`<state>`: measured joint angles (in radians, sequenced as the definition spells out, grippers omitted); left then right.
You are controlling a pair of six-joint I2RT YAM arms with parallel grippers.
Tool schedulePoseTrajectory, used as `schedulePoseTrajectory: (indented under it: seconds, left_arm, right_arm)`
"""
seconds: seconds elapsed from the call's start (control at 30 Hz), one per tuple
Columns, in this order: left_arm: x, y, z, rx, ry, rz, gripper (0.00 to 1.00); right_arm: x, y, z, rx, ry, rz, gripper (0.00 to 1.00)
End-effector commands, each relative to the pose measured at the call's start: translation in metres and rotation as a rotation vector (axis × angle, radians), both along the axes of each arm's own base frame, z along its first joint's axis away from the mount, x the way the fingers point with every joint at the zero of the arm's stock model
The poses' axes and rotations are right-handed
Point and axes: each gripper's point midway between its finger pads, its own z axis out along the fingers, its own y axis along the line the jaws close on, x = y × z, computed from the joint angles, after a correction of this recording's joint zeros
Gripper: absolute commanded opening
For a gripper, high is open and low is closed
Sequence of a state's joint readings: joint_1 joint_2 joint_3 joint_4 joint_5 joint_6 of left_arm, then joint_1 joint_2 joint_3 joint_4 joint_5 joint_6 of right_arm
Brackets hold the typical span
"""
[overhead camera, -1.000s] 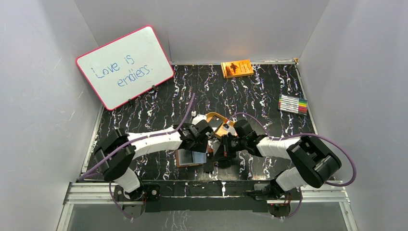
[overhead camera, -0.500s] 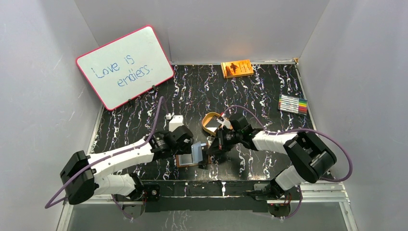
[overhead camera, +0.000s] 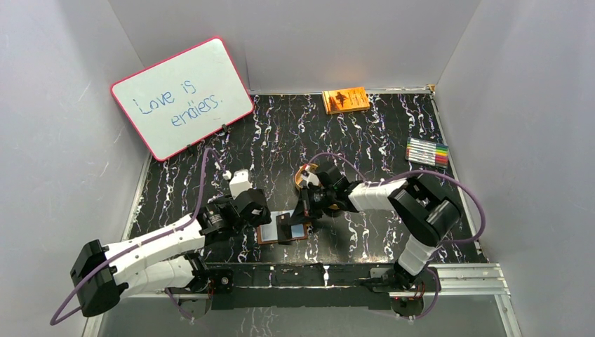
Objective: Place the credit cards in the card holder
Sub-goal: Turn over the card slot in the card holder.
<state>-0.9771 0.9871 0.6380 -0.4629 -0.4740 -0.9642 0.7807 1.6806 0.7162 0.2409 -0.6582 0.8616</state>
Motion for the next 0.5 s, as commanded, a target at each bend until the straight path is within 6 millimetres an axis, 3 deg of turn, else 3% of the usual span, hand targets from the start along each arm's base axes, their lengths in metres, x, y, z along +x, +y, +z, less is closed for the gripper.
schedulePoseTrajectory:
  seconds: [0.0, 0.27, 0.47]
  left_arm:
    - [0.006, 0.002, 0.002, -0.019, -0.036, 0.034, 0.61]
    - [0.004, -0.001, -0.038, 0.046, 0.051, 0.018, 0.59]
    - [0.006, 0.006, -0.062, 0.082, 0.106, 0.040, 0.57]
  right_arm:
    - [0.008, 0.023, 0.015, 0.065, -0.047, 0.039, 0.00]
    - [0.004, 0.023, 0.019, 0.065, -0.052, 0.062, 0.00]
    - [0.000, 0.005, 0.028, 0.034, -0.073, 0.044, 0.00]
